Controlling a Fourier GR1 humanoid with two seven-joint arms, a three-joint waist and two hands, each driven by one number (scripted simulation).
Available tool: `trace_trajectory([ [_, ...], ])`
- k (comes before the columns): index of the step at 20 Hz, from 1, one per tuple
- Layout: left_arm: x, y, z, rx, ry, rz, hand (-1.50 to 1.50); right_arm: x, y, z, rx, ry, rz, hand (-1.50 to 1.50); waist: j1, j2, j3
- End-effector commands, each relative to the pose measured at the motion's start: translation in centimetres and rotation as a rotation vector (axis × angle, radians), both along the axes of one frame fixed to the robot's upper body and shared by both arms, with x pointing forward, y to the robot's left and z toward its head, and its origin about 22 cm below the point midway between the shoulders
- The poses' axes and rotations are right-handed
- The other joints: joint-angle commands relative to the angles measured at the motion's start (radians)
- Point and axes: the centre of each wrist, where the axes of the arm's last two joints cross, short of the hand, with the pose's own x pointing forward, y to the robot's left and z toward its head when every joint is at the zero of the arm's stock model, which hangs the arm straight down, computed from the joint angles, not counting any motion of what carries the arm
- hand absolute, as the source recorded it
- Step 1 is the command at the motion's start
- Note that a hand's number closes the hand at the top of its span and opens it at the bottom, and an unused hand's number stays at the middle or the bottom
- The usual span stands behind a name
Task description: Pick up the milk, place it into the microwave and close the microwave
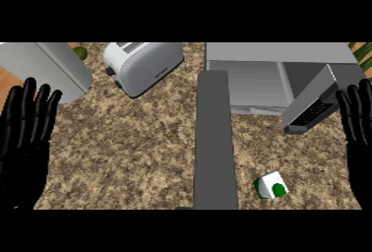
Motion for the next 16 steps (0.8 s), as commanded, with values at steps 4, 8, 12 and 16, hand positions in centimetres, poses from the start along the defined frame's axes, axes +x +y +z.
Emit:
trace_trajectory([
  [4, 0.9, 1.5, -0.8, 0.049, -0.009, -0.052, -1.5, -3.8, 3.8, -0.6, 0.0, -0.014, -0.107, -1.5, -0.054, 0.031, -0.021],
  [8, 2.1, 0.7, -3.3, -0.096, 0.174, -0.116, -1.5, -7.2, 4.4, -1.8, 0.069, 0.14, -0.065, -1.5, -0.075, 0.03, -0.021],
  [12, 1.0, -2.6, -5.2, -0.098, 0.171, -0.127, -1.5, -10.3, 5.1, -3.4, 0.064, 0.168, -0.069, -1.5, -0.06, 0.03, -0.02],
  [16, 0.4, -3.3, -5.2, -0.111, 0.166, -0.115, -1.5, -13.0, 6.9, -7.9, 0.058, 0.206, -0.087, -1.5, -0.061, 0.028, -0.019],
])
